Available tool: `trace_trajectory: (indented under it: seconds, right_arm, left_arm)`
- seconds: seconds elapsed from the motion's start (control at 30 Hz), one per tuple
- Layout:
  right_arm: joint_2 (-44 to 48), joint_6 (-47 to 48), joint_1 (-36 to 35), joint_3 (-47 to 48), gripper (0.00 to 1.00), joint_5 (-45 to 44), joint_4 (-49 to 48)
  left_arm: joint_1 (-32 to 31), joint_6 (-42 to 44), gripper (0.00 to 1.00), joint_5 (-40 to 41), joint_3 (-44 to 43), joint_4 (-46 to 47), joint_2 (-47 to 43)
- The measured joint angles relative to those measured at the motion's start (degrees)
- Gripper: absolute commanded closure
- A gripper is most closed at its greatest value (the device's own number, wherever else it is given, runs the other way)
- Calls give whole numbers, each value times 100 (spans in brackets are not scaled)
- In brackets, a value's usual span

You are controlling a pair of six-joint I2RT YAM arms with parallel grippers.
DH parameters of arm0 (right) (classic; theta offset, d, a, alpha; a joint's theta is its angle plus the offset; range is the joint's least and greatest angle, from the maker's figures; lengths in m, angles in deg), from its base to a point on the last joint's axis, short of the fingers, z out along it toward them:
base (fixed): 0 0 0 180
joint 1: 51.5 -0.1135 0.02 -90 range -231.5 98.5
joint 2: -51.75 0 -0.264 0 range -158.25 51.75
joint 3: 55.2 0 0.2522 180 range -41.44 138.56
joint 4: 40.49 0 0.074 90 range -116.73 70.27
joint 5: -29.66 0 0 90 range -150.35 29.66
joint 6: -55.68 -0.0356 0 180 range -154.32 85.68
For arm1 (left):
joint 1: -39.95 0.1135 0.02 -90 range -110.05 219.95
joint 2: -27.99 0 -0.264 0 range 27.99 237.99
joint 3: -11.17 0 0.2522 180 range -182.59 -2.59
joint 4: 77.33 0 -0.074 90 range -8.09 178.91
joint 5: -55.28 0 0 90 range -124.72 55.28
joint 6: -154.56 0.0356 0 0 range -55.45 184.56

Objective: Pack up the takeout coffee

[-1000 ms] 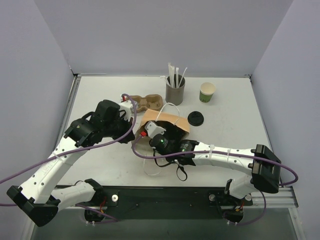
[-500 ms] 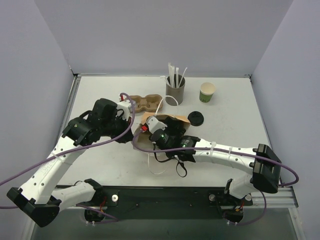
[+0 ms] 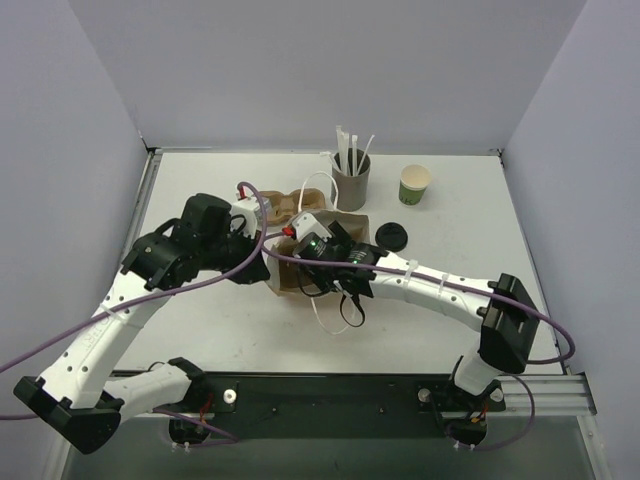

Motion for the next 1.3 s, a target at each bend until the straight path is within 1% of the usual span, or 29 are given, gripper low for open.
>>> trace_trajectory:
  seconds: [0.23,0.37,0.53,0.57,0.63,0.73,0.77,0.87,1.1,1.2,1.3]
  right_arm:
    - [-214,-472,210,221,52,422,240]
    - [-291,-638,374,313,52,595,315]
    - [-605,-776,505,588,53,726,391]
    - [-660,-789,507,636,53,748,402]
    - [-748,-813,540,732,53,789,420]
    - [-772,-833,570,758,53,861,415]
    - [-769,-835,577,758,53,883,413]
    - [-767,-813,608,752,53,964,374]
    - [-669,-863,649,691,53,1207,315]
    - [-651,-990,649,817,53,1456,533]
    - [-671,-1141,647,1102,53,1755,986]
  left_arm:
    - [74,-116,100,129,-170,2,184]
    - [101,-197,100,291,-293,2,363]
    - [138,-354,100,431,-452,39,557]
    - [144,-400,98,476,-501,42,595]
    - [162,-459,98,553,-612,42,678]
    - [186,-531,98,595,-721,50,789]
    - [190,-542,100,599,-741,50,813]
    - [243,-564,100,656,-800,55,887]
    - [579,-535,100,678,-1163,50,1274]
    - [629,-459,100,649,-1405,70,1515]
    - [702,-354,100,551,-1648,83,1742]
